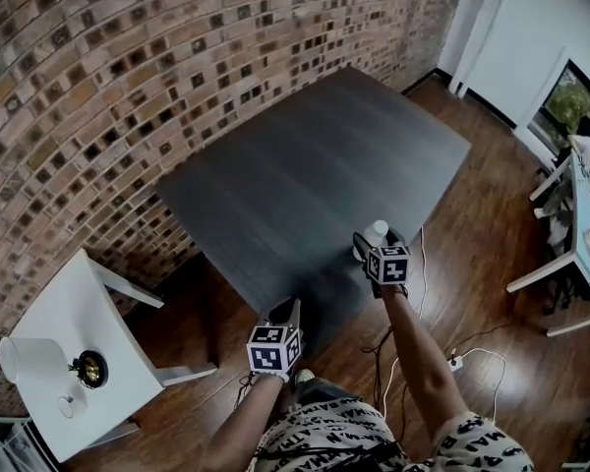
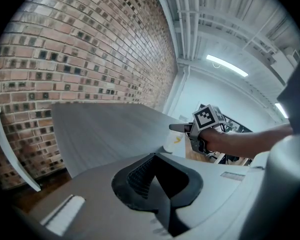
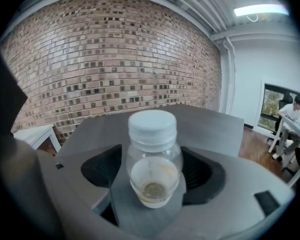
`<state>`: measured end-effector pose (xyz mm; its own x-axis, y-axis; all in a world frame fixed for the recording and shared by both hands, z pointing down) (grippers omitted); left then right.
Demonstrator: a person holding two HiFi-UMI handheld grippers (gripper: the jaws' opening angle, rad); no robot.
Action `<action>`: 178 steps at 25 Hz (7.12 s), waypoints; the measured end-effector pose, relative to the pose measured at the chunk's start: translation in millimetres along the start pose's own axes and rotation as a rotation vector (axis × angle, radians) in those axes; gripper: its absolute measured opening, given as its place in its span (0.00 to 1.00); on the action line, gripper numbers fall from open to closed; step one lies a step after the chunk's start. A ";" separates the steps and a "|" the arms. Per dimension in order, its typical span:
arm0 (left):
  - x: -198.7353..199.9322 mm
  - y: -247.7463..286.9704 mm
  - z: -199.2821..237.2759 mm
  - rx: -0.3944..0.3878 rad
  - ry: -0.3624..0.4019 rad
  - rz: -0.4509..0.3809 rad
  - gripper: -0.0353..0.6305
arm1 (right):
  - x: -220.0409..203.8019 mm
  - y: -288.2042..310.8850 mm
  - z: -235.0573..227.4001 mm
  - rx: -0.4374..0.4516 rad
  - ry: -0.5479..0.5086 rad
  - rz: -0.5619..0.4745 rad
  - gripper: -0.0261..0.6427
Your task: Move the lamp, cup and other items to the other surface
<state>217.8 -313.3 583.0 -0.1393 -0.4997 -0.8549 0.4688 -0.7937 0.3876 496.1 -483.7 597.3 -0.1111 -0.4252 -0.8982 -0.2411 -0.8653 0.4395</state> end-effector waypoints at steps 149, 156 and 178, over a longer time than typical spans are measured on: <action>-97.7 -591.9 313.7 0.673 -0.195 -0.306 0.05 | -6.0 -185.9 855.4 0.965 -0.285 -0.439 0.11; -84.6 -563.0 257.1 0.560 -0.129 -0.265 0.05 | -6.3 -224.8 765.2 0.826 -0.262 -0.406 0.11; 5.0 -232.1 80.1 0.121 0.083 -0.135 0.05 | 21.4 -159.3 371.7 0.326 -0.126 -0.382 0.11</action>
<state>38.5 -159.3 516.4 -0.1194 -0.3592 -0.9256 0.3418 -0.8901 0.3014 173.8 -256.3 505.6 -0.0667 -0.0423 -0.9969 -0.5730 -0.8163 0.0730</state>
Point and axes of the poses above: the fingertips, and each gripper's own axes: y forward along the fingers, z to its left, x out of its top, the point moved 9 cm from there along -y, backward along the fingers, and after that the axes turned 6 degrees about -z, right-handed, at the moved point
